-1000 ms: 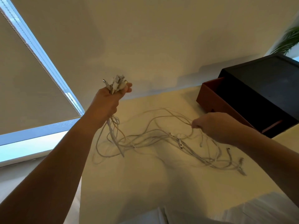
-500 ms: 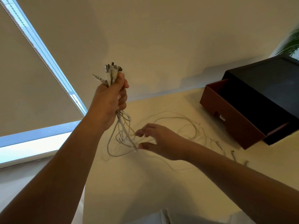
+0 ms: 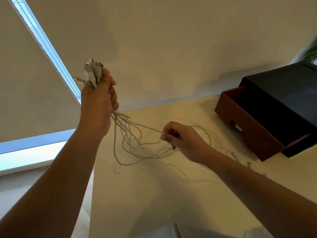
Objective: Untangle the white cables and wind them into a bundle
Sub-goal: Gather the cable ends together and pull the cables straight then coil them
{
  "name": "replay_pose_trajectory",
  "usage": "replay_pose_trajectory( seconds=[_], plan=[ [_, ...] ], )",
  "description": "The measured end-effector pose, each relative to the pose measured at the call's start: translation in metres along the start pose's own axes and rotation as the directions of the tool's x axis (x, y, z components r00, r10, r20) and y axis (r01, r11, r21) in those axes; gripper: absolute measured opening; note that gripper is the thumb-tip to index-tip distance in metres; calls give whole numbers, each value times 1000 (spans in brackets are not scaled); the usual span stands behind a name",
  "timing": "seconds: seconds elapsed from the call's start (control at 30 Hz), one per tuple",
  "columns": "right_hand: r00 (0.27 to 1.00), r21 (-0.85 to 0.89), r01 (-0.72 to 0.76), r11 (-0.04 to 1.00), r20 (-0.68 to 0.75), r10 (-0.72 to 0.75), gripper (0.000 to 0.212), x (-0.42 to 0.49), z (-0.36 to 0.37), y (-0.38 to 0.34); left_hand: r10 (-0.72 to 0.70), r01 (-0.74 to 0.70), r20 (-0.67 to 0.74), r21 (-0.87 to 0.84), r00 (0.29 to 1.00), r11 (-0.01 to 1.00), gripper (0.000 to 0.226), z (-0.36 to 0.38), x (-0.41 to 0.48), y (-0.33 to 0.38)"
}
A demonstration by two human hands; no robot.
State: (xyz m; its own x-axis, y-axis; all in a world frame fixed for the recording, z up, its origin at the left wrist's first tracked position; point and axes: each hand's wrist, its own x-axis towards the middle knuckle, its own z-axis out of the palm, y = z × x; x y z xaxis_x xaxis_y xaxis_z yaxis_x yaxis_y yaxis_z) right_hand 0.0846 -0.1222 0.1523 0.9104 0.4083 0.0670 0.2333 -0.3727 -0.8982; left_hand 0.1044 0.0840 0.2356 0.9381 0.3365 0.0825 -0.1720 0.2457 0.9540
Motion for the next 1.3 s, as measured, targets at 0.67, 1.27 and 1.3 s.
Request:
replay_pose_trajectory(
  seconds=[0.67,1.27,1.3],
  plan=[
    [997,229,28,973,-77,-11,31,1,-54,-23,-180,-22,332,522,926,852,20,19,-15,-15],
    [996,-59,21,998,-83,-26,32,20,-49,-8,-331,150,351,452,876,879,26,25,-20,-9],
    [997,-82,-4,997,-81,-2,34,19,-52,3,-307,153,329,420,893,895,27,23,-17,-8]
  ],
)
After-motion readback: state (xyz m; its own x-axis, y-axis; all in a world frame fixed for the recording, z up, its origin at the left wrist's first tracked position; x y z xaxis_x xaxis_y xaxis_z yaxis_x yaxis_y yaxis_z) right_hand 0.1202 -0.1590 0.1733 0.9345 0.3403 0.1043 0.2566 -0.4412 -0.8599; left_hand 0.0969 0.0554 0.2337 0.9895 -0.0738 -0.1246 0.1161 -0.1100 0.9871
